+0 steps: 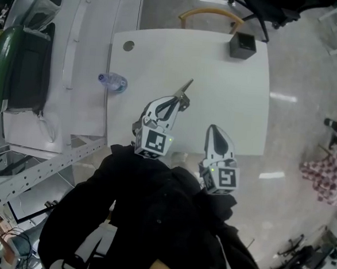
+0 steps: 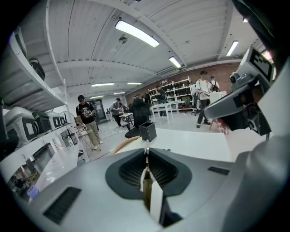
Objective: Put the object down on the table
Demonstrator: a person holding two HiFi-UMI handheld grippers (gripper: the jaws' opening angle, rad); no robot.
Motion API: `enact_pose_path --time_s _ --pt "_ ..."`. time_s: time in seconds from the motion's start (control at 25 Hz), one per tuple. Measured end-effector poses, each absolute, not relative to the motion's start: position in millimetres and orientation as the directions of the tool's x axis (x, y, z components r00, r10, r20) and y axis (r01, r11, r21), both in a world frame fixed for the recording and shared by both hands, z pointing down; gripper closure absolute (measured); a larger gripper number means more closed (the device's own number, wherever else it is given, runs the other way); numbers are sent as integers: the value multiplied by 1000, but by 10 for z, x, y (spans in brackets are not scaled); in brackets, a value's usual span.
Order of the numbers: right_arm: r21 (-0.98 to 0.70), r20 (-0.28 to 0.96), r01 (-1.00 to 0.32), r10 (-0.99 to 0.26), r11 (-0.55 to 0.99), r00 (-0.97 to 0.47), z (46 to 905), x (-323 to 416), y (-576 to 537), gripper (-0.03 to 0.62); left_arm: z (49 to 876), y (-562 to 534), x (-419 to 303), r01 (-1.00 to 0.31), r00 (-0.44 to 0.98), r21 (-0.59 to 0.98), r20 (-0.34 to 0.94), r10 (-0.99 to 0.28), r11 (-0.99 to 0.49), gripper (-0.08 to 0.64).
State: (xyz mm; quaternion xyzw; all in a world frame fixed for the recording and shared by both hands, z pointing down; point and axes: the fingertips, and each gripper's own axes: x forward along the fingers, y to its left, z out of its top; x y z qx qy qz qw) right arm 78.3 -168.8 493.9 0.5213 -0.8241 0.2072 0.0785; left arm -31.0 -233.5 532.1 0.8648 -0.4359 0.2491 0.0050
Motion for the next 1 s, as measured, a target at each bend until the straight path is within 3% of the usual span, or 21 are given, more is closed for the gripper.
enact_pose_path --time_s 1.0 --pt "-267 389 -899 -815 346 -430 5111 775 -1861 591 6184 -2886 -235 -580 446 -418 555 -702 -699 534"
